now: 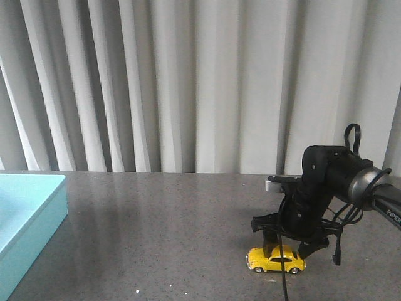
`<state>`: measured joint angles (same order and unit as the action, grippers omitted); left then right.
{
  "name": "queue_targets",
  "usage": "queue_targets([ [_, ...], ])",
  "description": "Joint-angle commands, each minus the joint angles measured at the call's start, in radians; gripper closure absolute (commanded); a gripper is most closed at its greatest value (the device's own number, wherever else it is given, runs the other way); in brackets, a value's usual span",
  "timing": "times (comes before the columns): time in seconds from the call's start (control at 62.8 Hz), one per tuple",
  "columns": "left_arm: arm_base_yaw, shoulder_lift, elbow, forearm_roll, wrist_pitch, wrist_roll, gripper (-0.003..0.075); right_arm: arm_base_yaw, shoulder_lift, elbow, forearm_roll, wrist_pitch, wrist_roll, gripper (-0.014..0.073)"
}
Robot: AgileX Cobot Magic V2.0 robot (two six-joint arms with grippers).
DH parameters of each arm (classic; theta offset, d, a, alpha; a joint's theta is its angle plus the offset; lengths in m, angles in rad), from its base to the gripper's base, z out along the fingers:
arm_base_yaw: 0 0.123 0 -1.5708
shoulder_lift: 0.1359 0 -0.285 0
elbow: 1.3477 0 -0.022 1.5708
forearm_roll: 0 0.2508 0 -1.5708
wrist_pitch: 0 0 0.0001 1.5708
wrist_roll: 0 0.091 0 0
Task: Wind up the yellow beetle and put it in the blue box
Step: 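Drag the car backward along the table, away from the blue box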
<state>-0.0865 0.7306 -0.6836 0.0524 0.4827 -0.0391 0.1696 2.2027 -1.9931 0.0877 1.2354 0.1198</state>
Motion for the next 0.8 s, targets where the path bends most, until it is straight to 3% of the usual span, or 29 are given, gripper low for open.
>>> queue_targets([
  [0.0, -0.006, 0.001, -0.024, -0.005, -0.075, -0.011, 0.0181, -0.005, -0.056, -0.027, -0.010, 0.051, -0.013, 0.0067],
  [0.287, -0.006, 0.001, -0.024, -0.005, -0.074, -0.011, 0.0181, -0.092, -0.056, -0.027, 0.086, 0.051, -0.103, 0.0067],
  [0.78, -0.006, 0.001, -0.024, -0.005, -0.074, -0.011, 0.0181, -0.266, -0.056, -0.027, 0.061, 0.051, -0.164, 0.0067],
])
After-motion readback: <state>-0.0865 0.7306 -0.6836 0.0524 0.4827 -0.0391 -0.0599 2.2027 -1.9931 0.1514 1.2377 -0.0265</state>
